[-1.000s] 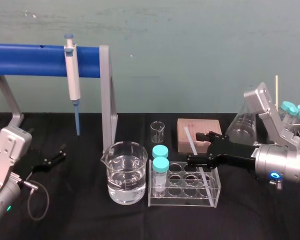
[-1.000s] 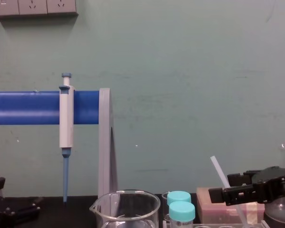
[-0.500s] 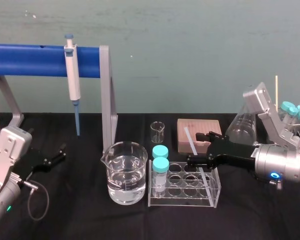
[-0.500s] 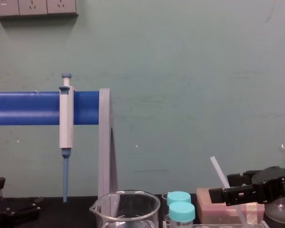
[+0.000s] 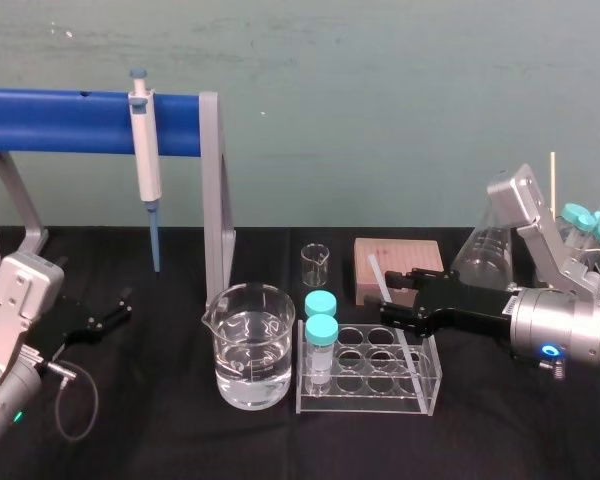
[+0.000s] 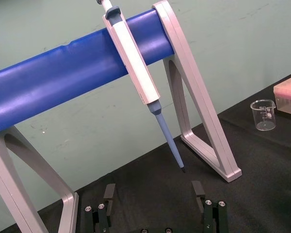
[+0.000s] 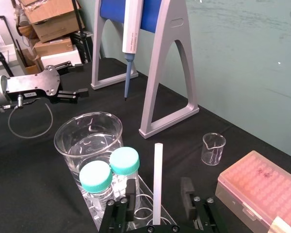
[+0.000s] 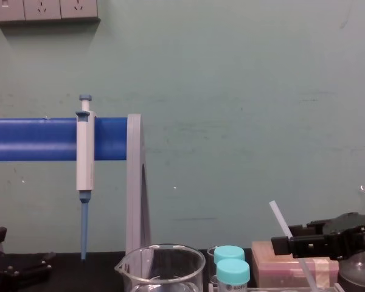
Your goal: Pick up the stirring rod with one hand, then place it down.
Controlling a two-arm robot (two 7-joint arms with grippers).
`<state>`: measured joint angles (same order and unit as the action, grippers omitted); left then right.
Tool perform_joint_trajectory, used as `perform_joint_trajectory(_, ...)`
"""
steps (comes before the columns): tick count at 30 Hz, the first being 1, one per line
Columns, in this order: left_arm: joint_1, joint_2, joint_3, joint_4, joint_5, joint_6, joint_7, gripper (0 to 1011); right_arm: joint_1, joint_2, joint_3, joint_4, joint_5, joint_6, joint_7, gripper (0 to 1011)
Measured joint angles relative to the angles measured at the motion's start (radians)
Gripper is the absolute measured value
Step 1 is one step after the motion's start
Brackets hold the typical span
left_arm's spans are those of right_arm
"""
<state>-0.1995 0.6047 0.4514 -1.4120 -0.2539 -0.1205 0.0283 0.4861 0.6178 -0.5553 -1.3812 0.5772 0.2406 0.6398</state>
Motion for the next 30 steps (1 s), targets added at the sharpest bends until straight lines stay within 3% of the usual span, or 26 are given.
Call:
perform_joint_trajectory(17, 0.000, 0.000, 0.000, 0.000, 0.000, 0.000, 0.000, 1000, -0.001, 0.000, 0.001, 0.000, 0.001, -0.001, 0.000, 79)
perform_joint_trajectory(27, 0.000, 0.000, 0.000, 0.000, 0.000, 0.000, 0.000, 1000, -0.001, 0.000, 0.001, 0.000, 0.001, -0.002, 0.000, 65)
perform_joint_trajectory(30, 0.000, 0.000, 0.000, 0.000, 0.000, 0.000, 0.000, 1000, -0.030, -0.007, 0.028, -0.011, 0.001, -0.073, -0.024, 65)
